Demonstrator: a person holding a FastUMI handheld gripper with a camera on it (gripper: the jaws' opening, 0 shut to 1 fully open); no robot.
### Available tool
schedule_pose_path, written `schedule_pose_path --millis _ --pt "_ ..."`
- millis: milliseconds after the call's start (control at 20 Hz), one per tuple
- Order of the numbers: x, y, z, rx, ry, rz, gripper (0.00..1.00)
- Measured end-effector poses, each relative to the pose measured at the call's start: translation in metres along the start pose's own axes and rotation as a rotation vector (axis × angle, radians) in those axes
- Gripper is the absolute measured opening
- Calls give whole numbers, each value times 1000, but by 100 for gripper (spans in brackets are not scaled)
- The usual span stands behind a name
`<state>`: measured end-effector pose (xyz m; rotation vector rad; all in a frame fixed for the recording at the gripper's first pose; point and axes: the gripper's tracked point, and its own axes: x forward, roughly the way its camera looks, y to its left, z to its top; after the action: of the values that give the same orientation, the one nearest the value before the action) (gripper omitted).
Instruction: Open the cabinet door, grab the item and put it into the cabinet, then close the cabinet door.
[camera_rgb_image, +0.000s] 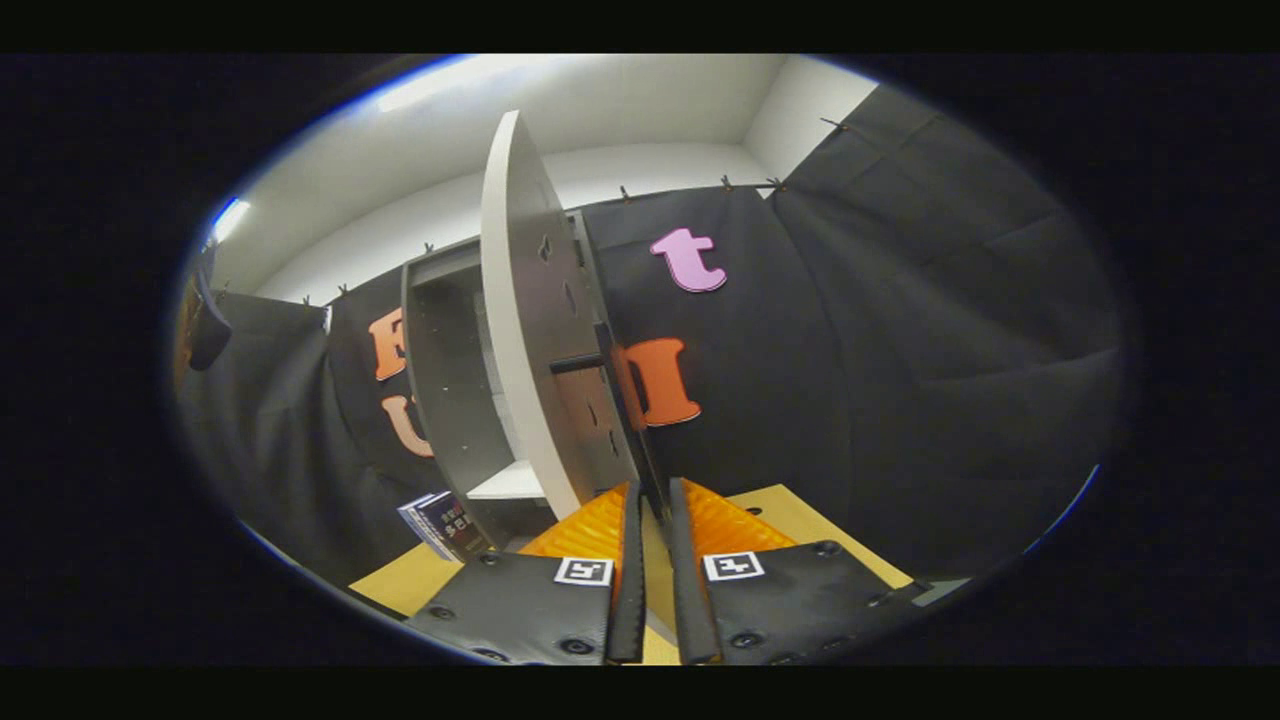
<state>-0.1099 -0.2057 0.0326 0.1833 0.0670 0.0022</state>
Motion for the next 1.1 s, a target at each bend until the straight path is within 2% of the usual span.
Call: schedule_pose_path --millis 200,350,500,600,750,900,1000,1100 --pt "-43 24 5 -60 -37 -30 20" --pt "-72 76 12 -142 -81 67 20" --pt "-78 133 8 -234 -91 188 20" --pt "-70 163 5 -282 -96 242 21" --pt "-52 212 -20 -322 -30 361 22" --pt "-21 248 -47 -289 42 445 23" --pt "5 258 -70 -243 99 466 24" --pt "32 261 -93 -202 150 447 27"
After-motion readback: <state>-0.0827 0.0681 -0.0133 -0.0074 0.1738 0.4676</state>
